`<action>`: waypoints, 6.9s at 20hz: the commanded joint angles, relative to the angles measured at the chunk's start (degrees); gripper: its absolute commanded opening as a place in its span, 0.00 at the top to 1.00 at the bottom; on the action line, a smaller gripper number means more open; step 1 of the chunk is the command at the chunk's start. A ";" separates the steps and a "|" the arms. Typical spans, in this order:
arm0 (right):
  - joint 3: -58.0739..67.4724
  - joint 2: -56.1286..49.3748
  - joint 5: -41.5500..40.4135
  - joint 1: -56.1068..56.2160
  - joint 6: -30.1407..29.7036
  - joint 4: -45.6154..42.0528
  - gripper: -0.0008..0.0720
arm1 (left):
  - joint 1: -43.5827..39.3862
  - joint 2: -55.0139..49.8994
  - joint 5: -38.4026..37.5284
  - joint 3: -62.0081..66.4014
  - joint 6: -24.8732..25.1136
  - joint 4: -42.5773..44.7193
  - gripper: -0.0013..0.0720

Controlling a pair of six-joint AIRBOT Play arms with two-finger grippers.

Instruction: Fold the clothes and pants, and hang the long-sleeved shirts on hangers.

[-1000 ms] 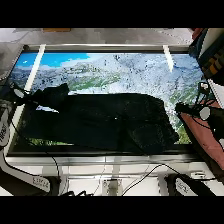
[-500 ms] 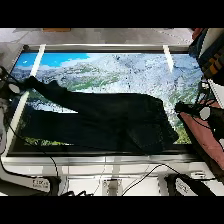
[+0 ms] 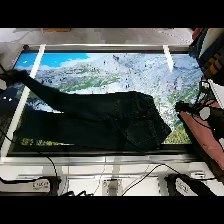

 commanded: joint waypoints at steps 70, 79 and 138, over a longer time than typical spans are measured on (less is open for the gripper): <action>23.74 -30.67 45.20 -17.11 -28.06 36.30 0.94 | -2.95 8.26 11.67 -31.74 -53.44 21.29 0.95; 23.74 -36.50 25.92 -8.87 -31.67 44.15 0.25 | -2.97 8.26 14.32 -31.74 -53.42 15.56 0.95; 41.07 -38.93 45.44 -11.10 -28.06 26.08 0.94 | -7.13 -19.45 2.49 3.30 -19.69 2.95 0.25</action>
